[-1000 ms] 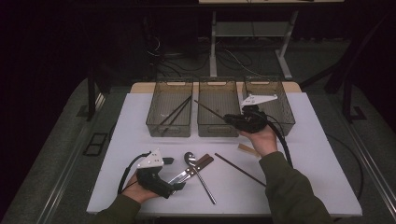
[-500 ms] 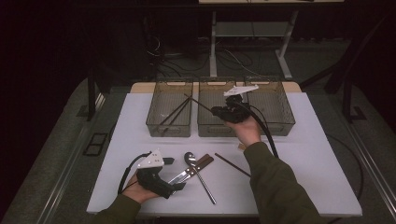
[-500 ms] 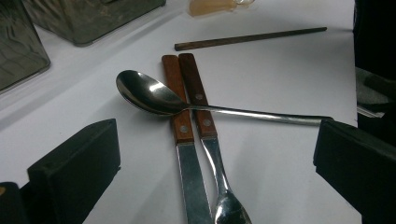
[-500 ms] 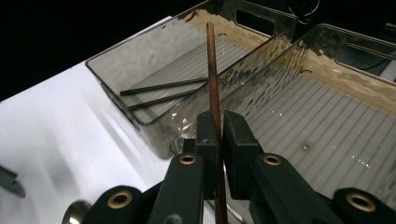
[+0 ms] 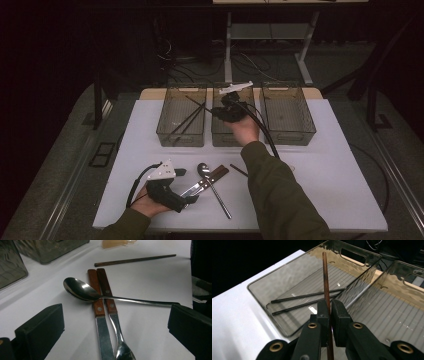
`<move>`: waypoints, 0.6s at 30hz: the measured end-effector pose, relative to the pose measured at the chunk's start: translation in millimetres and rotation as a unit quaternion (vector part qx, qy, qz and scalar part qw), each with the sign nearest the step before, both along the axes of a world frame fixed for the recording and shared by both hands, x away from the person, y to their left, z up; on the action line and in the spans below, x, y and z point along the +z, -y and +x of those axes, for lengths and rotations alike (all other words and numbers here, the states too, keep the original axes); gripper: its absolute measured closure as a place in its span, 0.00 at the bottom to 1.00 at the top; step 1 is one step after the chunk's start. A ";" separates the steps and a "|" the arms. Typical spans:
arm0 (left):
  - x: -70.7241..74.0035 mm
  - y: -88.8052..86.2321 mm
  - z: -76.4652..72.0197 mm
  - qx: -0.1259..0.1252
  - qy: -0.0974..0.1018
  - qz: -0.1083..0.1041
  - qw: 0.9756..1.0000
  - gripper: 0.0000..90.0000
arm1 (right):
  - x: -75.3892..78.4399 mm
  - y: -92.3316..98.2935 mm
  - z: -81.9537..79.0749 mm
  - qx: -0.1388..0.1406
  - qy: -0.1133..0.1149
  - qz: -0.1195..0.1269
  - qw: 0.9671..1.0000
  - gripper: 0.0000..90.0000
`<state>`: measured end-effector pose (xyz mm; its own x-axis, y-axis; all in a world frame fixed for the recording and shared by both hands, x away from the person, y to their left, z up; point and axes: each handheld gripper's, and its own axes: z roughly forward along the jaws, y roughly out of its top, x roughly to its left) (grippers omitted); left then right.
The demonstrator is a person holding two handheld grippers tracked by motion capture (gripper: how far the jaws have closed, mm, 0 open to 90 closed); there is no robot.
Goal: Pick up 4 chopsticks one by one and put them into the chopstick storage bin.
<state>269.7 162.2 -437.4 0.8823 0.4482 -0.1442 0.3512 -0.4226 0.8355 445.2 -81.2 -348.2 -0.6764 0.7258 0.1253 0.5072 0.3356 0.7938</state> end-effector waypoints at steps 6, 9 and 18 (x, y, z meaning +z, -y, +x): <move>-0.5 2.0 -0.3 -0.001 0.001 -0.001 1.000 0.00 | 0.7 -19.9 12.7 -0.001 -0.005 -0.010 1.000 0.95; -0.7 2.8 -0.2 -0.004 0.003 0.001 1.000 0.00 | 1.4 -30.2 17.8 -0.001 -0.006 -0.017 1.000 0.95; 0.1 2.6 -0.2 -0.006 0.000 0.002 1.000 0.00 | -6.0 -58.7 36.2 -0.012 -0.025 -0.023 0.999 0.95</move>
<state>269.5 159.7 -437.2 0.8876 0.4382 -0.1419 0.3459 -0.4308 0.8335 481.4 -22.5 -354.2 -0.6527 0.7472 0.1251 0.5539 0.3579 0.7517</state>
